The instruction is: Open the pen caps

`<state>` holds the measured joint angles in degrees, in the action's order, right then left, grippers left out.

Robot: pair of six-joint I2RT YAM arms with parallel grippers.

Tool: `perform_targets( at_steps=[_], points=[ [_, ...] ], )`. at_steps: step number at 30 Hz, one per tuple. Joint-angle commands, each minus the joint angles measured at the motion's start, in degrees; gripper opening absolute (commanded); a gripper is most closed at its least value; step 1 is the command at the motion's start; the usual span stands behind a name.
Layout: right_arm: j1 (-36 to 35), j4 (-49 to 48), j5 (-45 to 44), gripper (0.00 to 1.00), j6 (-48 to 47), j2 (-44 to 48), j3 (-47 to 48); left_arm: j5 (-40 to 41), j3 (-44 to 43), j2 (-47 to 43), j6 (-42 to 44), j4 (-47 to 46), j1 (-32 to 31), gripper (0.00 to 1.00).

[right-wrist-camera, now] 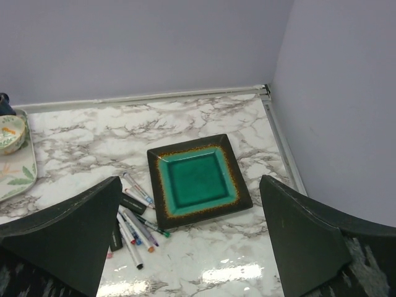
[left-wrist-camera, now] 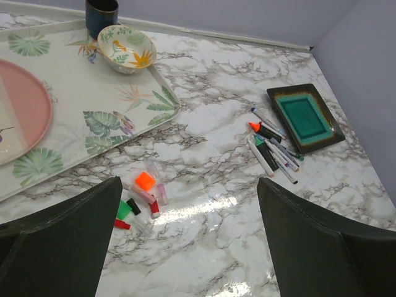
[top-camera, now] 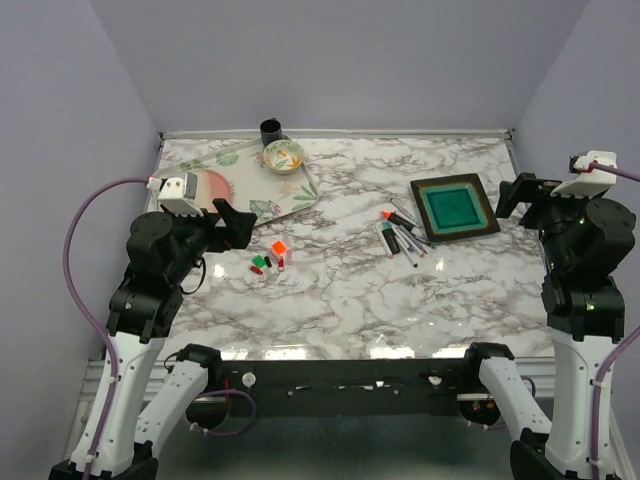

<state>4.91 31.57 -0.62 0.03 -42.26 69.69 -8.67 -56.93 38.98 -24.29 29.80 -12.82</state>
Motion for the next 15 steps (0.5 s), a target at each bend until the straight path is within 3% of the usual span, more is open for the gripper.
perform_targets(
  at_steps=[1,15],
  points=[
    [0.3,4.1,-3.6,1.00,3.1,1.3,2.0,-1.9,0.5,-2.0,2.4,1.8,0.3,0.99],
    [0.3,4.6,-1.8,1.00,3.1,1.7,1.7,-1.3,0.8,-3.1,3.3,2.2,0.3,0.99]
  ],
)
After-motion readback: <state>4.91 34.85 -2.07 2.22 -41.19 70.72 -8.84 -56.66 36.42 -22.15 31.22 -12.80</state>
